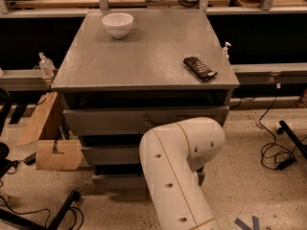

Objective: Open bottom drawer

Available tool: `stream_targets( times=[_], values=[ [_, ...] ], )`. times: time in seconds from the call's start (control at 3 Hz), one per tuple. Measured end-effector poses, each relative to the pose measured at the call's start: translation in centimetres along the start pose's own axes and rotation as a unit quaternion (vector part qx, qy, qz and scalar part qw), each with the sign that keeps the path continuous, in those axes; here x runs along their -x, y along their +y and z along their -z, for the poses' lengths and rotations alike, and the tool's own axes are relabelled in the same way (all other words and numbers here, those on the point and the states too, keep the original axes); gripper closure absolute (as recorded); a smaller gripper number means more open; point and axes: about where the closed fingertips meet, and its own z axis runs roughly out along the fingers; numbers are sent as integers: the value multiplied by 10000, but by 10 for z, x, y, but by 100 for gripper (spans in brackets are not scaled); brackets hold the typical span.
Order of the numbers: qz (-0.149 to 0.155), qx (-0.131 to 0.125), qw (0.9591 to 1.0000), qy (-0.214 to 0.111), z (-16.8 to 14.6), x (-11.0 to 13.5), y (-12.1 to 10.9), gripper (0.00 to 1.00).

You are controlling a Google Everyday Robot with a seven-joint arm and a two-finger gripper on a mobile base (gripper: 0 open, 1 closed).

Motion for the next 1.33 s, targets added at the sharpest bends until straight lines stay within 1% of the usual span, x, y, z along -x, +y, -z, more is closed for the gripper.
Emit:
stream_targets(
  times=[0.33,0.67,1.0,1.33],
  values=[
    [0,0,10000,0,0,0,0,100],
    [0,0,10000,0,0,0,0,95],
    [0,0,10000,0,0,0,0,81],
    [0,0,10000,0,0,0,0,58]
  ],
)
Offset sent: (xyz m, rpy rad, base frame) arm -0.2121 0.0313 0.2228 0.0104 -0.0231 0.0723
